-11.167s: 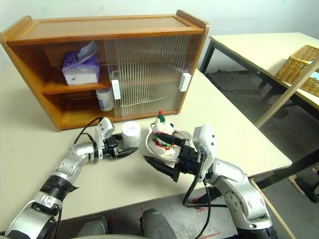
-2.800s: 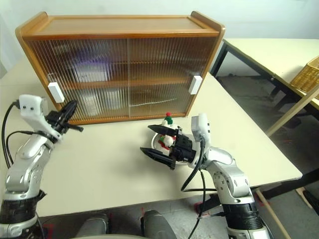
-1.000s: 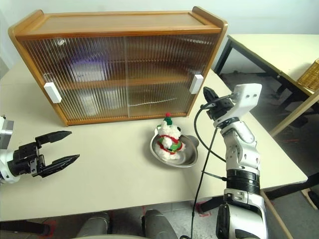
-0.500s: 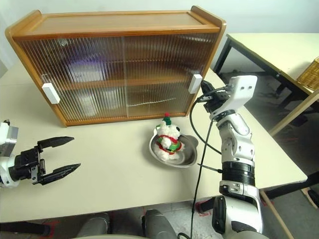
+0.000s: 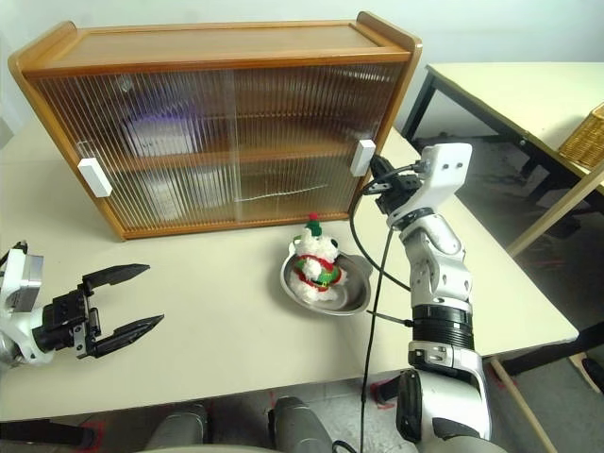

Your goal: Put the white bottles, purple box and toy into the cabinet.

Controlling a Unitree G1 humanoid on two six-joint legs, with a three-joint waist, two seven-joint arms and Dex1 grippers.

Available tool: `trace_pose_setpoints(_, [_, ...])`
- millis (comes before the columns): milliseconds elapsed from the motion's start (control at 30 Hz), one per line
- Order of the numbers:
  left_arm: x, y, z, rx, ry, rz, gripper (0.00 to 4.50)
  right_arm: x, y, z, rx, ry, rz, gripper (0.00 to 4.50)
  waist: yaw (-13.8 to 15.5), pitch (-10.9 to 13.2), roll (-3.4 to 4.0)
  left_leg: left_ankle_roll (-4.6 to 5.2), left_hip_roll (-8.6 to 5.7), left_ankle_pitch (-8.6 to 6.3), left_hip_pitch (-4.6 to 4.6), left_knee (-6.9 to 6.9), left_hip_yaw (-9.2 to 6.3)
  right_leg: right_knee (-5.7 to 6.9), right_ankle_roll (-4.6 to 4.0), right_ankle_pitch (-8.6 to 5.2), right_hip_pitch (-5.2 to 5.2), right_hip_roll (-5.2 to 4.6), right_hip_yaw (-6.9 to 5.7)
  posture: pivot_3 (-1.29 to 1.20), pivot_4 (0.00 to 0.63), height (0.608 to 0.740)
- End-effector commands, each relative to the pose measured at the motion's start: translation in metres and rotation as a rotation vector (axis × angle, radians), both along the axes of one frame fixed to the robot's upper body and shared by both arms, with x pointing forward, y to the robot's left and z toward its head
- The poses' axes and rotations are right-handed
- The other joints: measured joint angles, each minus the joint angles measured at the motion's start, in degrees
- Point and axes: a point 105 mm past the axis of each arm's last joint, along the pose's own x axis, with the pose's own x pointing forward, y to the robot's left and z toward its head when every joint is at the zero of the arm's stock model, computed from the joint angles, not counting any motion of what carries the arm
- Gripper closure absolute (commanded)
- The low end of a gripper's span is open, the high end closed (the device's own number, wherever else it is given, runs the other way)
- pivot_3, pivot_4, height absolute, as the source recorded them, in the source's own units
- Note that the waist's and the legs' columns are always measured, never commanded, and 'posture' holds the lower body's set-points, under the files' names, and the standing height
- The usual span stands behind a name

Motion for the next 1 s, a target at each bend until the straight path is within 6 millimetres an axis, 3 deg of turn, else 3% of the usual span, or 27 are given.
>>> trace_pose_setpoints(33, [-0.001,0.001,-0.007,0.002,0.003,0.003,0.0,0.001,0.011,0.003,-0.004,-0.002,0.036,4.46,0.0,0.0,0.01,0.0,0.0,0.0,0.0,0.0,0.0,0.0,0.01,0.0,0.0,0.0,0.0,0.02,0.035,0.74])
trace_pose_setpoints(500, [0.002,0.005,-0.012,0.014,-0.004,0.011,0.0,-0.001,0.033,0.006,0.022,0.009,0.123,4.46,0.06,-0.01,0.01,-0.01,0.01,0.01,-0.01,-0.09,0.0,-0.01,0.01,0.0,-0.03,0.01,-0.03,0.02,0.037,0.74])
trace_pose_setpoints(1000, [0.0,0.008,-0.015,0.022,0.013,0.026,0.0,-0.001,0.068,0.005,0.026,0.034,0.224,4.46,0.22,0.0,0.03,-0.03,0.01,0.01,-0.02,-0.14,0.0,-0.01,-0.04,-0.03,-0.06,0.01,-0.04,0.03,0.047,0.74])
